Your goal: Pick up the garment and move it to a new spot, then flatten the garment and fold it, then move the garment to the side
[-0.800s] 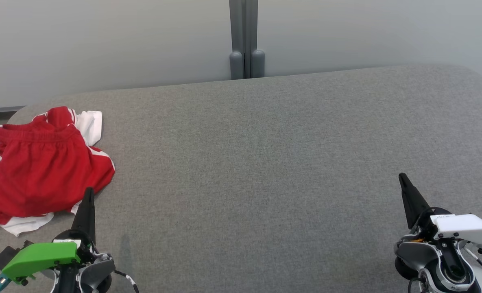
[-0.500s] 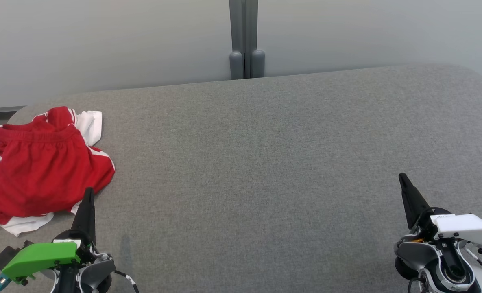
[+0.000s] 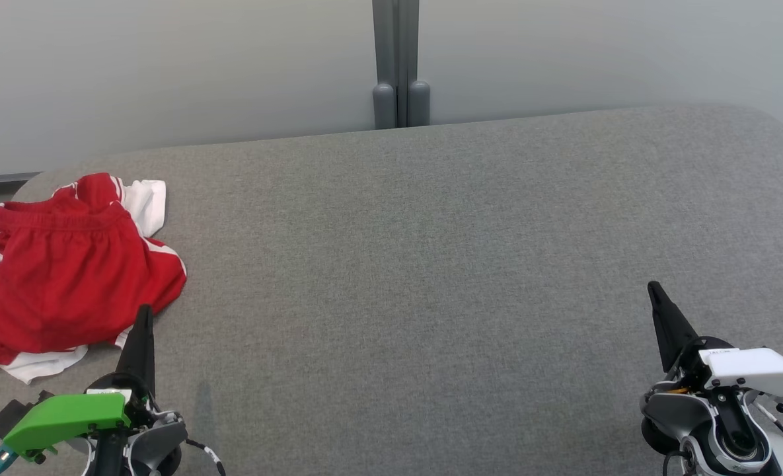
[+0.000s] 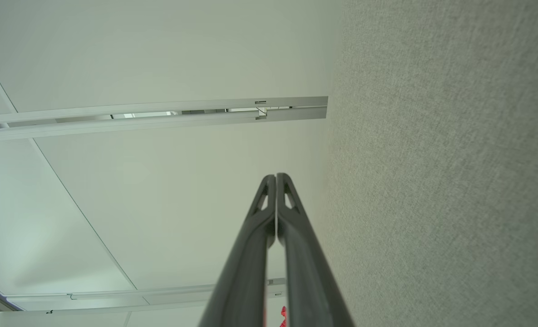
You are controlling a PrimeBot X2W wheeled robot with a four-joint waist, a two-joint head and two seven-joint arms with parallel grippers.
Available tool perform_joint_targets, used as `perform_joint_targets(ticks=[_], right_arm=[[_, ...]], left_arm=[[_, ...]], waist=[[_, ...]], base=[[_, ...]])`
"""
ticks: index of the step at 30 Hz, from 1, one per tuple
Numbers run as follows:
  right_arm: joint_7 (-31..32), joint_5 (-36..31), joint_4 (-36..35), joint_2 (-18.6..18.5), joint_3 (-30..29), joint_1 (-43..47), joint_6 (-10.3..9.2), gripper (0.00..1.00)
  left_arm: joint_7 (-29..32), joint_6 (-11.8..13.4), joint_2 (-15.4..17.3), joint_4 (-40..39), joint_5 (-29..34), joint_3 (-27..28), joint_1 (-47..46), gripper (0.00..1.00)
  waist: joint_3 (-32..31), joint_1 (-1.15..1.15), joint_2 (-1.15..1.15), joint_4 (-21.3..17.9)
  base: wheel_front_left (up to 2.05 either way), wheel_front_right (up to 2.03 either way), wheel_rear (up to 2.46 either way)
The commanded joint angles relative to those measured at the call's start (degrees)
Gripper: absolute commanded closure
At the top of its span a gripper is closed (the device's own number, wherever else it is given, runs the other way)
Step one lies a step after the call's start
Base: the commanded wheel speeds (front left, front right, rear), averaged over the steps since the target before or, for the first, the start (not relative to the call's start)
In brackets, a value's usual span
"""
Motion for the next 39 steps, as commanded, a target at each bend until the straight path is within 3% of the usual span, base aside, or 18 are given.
perform_joint_targets(ticks=[1,22,23,39], right_arm=[[0.08,0.27,0.00,-0.26,-0.07,-0.36,0.13,1.00],[0.08,0.27,0.00,-0.26,-0.07,-0.36,0.13,1.00],[-0.02,0.00,0.02,0.01,0.02,0.01,-0.01,0.00],[-3.65,-3.77,0.75,0.35,1.56,2.30,-0.02,0.00]], left_arm=[[0.05,-0.36,0.48,-0.01,0.06,0.16,-0.69,1.00],[0.05,-0.36,0.48,-0.01,0.06,0.16,-0.69,1.00],[-0.01,0.01,-0.01,0.02,0.01,-0.03,0.00,0.00],[-3.66,0.08,-0.30,0.42,4.40,-3.95,2.04,0.00]], waist=[[0.00,0.00,0.00,0.00],[0.00,0.00,0.00,0.00],[0.00,0.00,0.00,0.00],[-0.06,0.00,0.00,0.02]], base=[[0.00,0.00,0.00],[0.00,0.00,0.00],[0.00,0.00,0.00],[0.00,0.00,0.00]])
